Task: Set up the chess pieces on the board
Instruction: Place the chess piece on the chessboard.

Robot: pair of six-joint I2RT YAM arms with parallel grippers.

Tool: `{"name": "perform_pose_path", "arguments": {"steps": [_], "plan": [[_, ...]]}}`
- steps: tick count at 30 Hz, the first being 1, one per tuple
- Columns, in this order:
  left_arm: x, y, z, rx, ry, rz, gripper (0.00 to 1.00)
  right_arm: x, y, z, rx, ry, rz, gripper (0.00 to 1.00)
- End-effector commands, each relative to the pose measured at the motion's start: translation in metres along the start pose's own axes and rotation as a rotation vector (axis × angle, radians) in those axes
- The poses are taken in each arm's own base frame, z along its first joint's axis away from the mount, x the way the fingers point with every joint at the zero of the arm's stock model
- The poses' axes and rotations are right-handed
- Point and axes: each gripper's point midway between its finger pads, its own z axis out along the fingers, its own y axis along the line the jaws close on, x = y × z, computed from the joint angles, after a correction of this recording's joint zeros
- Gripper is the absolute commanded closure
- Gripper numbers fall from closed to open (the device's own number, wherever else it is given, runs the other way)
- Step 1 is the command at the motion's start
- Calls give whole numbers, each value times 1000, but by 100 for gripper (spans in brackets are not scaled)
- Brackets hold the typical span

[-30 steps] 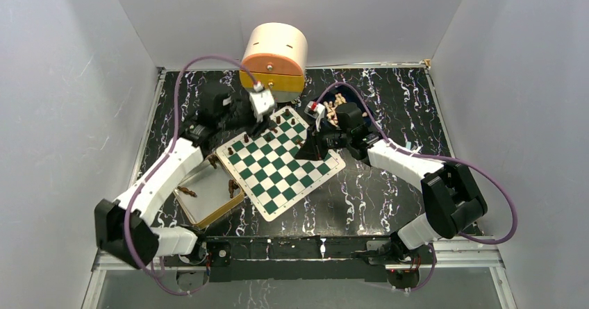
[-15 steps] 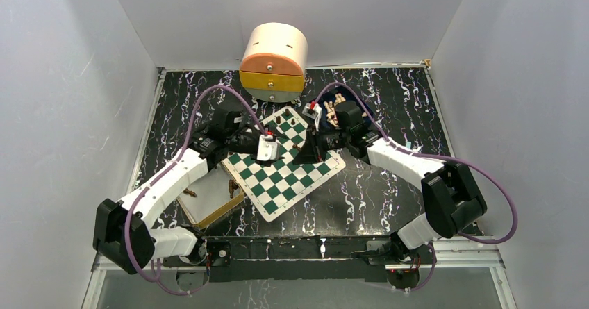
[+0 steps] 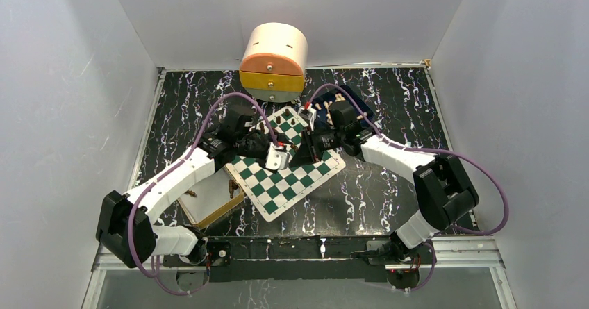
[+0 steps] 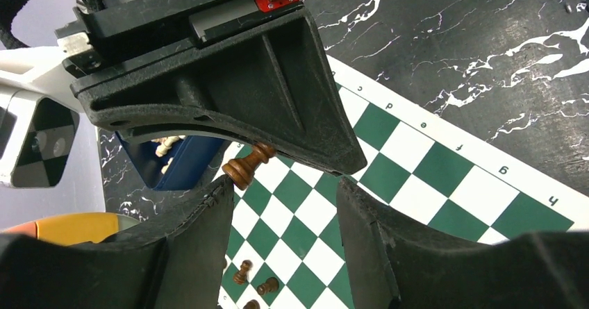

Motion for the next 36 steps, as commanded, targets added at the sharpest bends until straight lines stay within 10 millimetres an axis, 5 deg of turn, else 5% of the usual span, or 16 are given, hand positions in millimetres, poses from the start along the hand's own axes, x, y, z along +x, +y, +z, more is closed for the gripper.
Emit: {"name": "perform_pose_path", "arguments": {"steps": [1,14,32,36], "plan": [[-14,7,-4,-6,-10,61,46,-18,14,4,-51,-14,-55,90],[-13,2,-2,7,-4,79,47,-19,13,11,-58,10,-36,90],[-2,-7,-13,-6,81,1,90,-21,7,9,-2,31,-48,87],[-3,-5,-14,-21,84,-74,94,-26,6,8,22,13,-56,80]]}}
